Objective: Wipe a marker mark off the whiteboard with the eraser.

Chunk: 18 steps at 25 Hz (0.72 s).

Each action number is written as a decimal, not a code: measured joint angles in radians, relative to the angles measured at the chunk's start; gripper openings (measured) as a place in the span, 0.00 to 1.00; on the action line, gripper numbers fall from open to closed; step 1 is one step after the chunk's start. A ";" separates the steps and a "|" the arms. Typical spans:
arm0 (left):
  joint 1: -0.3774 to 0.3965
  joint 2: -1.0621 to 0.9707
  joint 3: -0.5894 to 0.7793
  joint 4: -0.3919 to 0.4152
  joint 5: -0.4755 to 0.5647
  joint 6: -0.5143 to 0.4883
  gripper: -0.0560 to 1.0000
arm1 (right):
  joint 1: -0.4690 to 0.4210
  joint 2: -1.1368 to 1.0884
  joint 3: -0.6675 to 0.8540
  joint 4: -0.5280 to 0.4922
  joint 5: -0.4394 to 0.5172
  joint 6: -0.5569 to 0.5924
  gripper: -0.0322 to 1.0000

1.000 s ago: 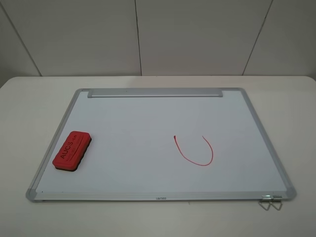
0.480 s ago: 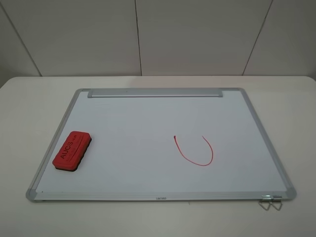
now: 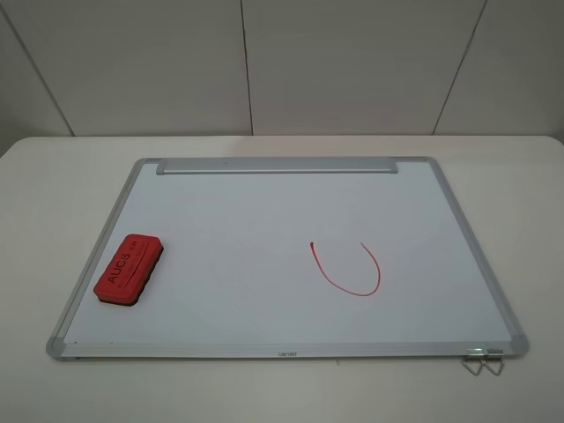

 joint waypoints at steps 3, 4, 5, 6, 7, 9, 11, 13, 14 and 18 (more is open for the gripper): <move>0.000 0.000 0.000 0.001 0.000 0.002 0.79 | 0.000 0.000 0.000 0.000 0.000 0.000 0.72; 0.000 0.000 0.000 0.002 0.000 0.002 0.79 | 0.000 0.000 0.000 0.000 0.000 0.000 0.72; 0.000 0.000 0.000 0.002 0.000 0.002 0.79 | 0.000 0.000 0.000 0.000 0.000 0.000 0.72; 0.000 0.000 0.000 0.002 0.000 0.002 0.79 | 0.000 0.000 0.000 0.000 0.000 0.000 0.72; 0.000 0.000 0.000 0.002 0.000 0.002 0.79 | 0.000 0.000 0.000 0.000 0.000 0.000 0.72; 0.000 0.000 0.000 0.002 0.000 0.002 0.79 | 0.000 0.000 0.000 0.000 0.000 0.000 0.72; 0.000 0.000 0.000 0.002 0.000 0.002 0.79 | 0.000 0.000 0.000 0.000 0.000 0.000 0.72; 0.000 0.000 0.000 0.002 0.000 0.002 0.79 | 0.000 0.000 0.000 0.000 0.000 0.000 0.72; 0.000 0.000 0.000 0.002 0.000 0.002 0.79 | 0.000 0.000 0.000 0.000 0.000 0.000 0.72; 0.000 0.000 0.000 0.002 0.000 0.002 0.79 | 0.000 0.000 0.000 0.000 0.000 0.000 0.72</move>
